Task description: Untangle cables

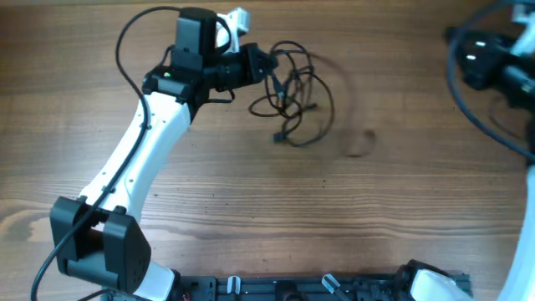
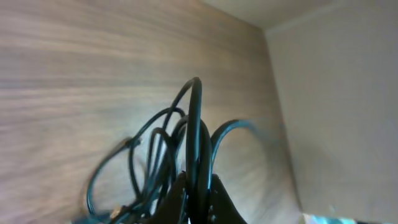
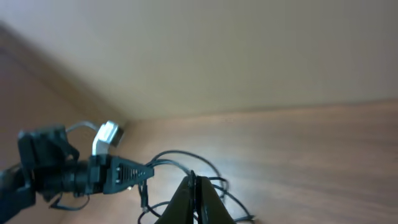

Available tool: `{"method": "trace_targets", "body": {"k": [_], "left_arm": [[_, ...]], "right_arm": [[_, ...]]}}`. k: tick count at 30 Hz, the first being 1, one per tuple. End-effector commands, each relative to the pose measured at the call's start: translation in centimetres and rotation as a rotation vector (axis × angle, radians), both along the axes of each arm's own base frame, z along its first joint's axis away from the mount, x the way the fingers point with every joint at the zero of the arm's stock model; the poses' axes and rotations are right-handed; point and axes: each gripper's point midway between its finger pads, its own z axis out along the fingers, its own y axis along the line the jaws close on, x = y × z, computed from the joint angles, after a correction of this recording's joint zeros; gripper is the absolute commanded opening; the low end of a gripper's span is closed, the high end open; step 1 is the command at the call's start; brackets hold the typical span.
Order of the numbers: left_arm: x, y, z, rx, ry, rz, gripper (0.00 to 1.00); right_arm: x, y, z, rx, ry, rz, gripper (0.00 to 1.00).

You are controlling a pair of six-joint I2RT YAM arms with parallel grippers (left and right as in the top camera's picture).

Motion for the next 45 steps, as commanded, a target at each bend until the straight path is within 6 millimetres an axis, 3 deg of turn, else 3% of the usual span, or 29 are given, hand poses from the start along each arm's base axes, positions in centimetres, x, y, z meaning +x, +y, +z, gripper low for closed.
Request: {"method": "trace_targets", "body": {"k": [1, 5, 8, 10, 13, 18, 21, 24, 29, 37, 43, 45], "left_arm": [[0.3, 0.4, 0.0, 0.034, -0.027, 0.02, 0.13], [-0.1, -0.4, 0.1, 0.033, -0.028, 0.002, 0.09], [-0.5, -1.5, 0.4, 0.022, -0.044, -0.025, 0.04], [-0.9, -3.0, 2.2, -0.064, -0.078, -0.092, 0.04], [-0.9, -4.8, 6.8, -0.257, -0.131, -0.151, 0.04], [-0.1, -5.1, 9.8, -0.413, -0.072, -0.082, 0.04], [-0.1, -5.1, 9.8, -0.457, 0.012, -0.048, 0.04], [-0.4, -5.5, 9.8, -0.481, 0.062, -0.039, 0.04], [-0.7, -6.1, 9.9, -0.491, 0.081, -0.044, 0.08], [-1.4, -7.1, 9.9, -0.491, 0.088, -0.066, 0.04], [-1.8, -7.6, 10.0, -0.501, 0.108, -0.071, 0.04], [-2.0, -7.9, 9.9, -0.5, 0.11, -0.076, 0.04]], "right_arm": [[-2.4, 0.7, 2.4, 0.048, -0.057, 0.087, 0.04], [-2.5, 1.5, 1.2, 0.086, 0.005, 0.121, 0.04], [-2.0, 2.3, -0.8, 0.108, 0.083, 0.15, 0.04], [-1.4, 2.9, -2.3, 0.125, 0.149, 0.159, 0.04], [-0.6, 4.5, -4.1, 0.135, 0.22, 0.198, 0.04], [0.9, 7.8, -7.2, 0.072, 0.309, 0.221, 0.08], [1.9, 9.0, -8.9, 0.037, 0.367, 0.175, 0.16], [2.8, 11.7, -10.0, 0.012, 0.371, 0.229, 0.26], [4.0, 13.9, -12.8, 0.006, 0.445, 0.237, 0.29], [5.4, 15.8, -15.9, 0.027, 0.528, 0.25, 0.3], [6.4, 16.2, -16.5, 0.056, 0.54, 0.237, 0.28], [6.7, 16.3, -16.4, 0.068, 0.539, 0.23, 0.14]]}}
